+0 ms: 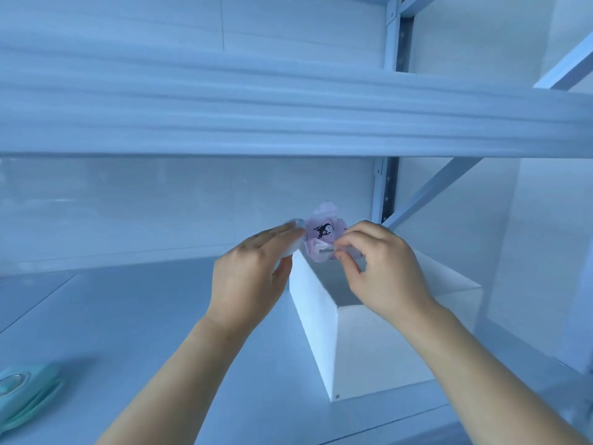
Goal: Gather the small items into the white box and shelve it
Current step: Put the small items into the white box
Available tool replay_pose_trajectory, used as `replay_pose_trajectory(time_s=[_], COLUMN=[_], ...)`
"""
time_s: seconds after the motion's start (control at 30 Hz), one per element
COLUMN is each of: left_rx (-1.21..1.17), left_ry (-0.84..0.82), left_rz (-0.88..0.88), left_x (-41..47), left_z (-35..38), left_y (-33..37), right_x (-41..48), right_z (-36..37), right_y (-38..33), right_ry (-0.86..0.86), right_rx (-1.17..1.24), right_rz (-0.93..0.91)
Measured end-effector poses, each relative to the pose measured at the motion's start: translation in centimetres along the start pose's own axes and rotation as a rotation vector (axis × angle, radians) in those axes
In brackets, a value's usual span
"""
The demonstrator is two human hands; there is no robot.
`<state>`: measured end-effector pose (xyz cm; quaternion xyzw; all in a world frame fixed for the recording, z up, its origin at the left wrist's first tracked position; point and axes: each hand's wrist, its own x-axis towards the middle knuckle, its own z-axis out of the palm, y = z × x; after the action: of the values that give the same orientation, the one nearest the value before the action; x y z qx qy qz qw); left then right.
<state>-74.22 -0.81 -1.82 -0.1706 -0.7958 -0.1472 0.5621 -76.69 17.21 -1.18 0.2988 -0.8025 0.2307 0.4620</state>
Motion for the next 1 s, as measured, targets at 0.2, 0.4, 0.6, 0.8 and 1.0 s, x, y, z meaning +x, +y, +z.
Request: replay_pose_trajectory(time_s=[0.2,0.4,0.6,0.8,1.0], left_rx=[-0.009,0.094,0.156,0.122,0.099], left_ry=[-0.078,-0.209,-0.365,-0.442,-0.494], left_rz=[-0.112,-0.26,-0.322,-0.354,-0.402], left_x=[2.0,2.1,3.4,3.6,2.9], left_z=[5.0,8.0,8.4,9.0,9.2], left_y=[5.7,7.7,7.8,7.9,7.5], right_x=[-1.7,-2.3,-0.8,-0.4,-0.9], right_z=[-3.7,-4.3,-4.1,-2.9,-2.1], right_y=[7.7,12.4,13.6,13.9,14.2], right_ry=[-0.039,-0.129,-0.173,-0.325,-0.348], right_rx=[0.045,0.185,0.28,0.207,0.231], right_rz=[0.037,0.025,0.043,0.065,0.167])
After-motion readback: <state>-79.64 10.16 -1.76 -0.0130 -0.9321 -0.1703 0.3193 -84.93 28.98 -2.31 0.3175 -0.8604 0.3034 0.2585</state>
